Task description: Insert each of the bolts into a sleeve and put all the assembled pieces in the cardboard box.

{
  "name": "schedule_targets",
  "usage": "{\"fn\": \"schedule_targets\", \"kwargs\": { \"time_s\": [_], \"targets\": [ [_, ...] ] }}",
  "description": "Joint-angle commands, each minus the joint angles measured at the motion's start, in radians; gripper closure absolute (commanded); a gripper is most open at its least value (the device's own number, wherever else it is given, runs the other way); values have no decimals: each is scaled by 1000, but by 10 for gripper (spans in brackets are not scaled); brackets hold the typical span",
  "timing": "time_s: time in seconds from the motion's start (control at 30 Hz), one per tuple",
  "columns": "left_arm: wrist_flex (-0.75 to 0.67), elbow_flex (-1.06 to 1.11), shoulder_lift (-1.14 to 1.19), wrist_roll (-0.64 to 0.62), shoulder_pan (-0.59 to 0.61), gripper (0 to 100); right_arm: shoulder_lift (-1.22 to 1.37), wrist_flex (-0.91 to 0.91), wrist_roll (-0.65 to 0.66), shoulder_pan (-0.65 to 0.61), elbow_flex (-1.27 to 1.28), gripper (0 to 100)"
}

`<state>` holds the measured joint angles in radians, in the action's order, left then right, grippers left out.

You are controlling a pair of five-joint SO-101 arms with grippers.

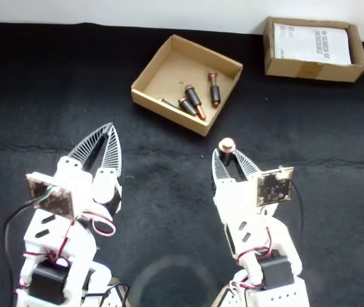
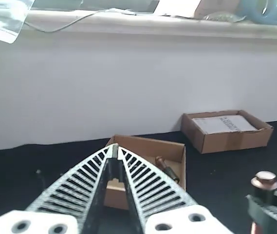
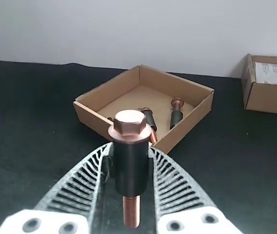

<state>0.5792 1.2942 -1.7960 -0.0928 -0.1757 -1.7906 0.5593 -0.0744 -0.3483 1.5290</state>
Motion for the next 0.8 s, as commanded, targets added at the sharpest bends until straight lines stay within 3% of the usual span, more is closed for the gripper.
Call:
{"fn": "schedule_targets", "kwargs": {
  "time_s": [0.0, 0.2, 0.6, 0.77],
  "targets": [
    [0, 28, -18, 0, 61, 988, 2, 50, -12, 13, -125, 992],
    [0, 136, -18, 0, 79, 988, 68, 58, -12, 13, -259, 992],
    [2, 395, -18, 2, 88, 988, 668, 145, -14, 71, -742, 992],
    [43, 401, -12, 2, 94, 988, 877, 179, -15, 71, -877, 992]
  ]
}}
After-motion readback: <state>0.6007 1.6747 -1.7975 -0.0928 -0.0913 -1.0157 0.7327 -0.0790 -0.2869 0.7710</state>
